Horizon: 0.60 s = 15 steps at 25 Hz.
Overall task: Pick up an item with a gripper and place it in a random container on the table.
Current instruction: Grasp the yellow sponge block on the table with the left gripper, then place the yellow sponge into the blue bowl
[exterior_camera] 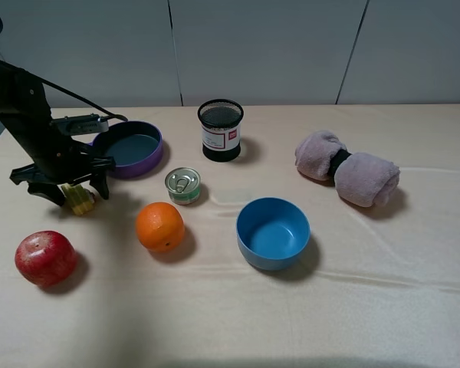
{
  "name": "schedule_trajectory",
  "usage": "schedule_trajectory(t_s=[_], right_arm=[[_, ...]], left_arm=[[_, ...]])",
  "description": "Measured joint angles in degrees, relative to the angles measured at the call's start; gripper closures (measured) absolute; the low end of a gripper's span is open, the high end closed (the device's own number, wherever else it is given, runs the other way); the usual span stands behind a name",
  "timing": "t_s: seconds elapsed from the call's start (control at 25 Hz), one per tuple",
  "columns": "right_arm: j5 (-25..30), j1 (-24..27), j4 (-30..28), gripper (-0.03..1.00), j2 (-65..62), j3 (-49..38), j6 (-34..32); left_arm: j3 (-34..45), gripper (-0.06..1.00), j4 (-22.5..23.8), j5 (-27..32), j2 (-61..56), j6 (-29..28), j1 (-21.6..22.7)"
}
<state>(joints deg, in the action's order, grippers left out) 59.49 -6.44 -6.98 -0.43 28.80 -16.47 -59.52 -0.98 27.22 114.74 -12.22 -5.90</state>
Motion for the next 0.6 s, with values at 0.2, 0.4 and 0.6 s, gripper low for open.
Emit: schedule_trajectory(t_s=[0.2,0.4,0.6], right_arm=[[0.00,0.00,0.00,0.27,0.00,0.00,0.00],[0.00,0.00,0.00,0.27,0.00,0.00,0.00],[0.00,0.00,0.00,0.27,0.00,0.00,0.00]], left_arm=[[0.00,0.45,0.02,-0.26,0.06,0.08,0.00],[0.00,0.51,0.02,-0.31,0.11,0.08,0.00],[0.00,0.52,0.02,-0.31,0.11,0.08,0.00]])
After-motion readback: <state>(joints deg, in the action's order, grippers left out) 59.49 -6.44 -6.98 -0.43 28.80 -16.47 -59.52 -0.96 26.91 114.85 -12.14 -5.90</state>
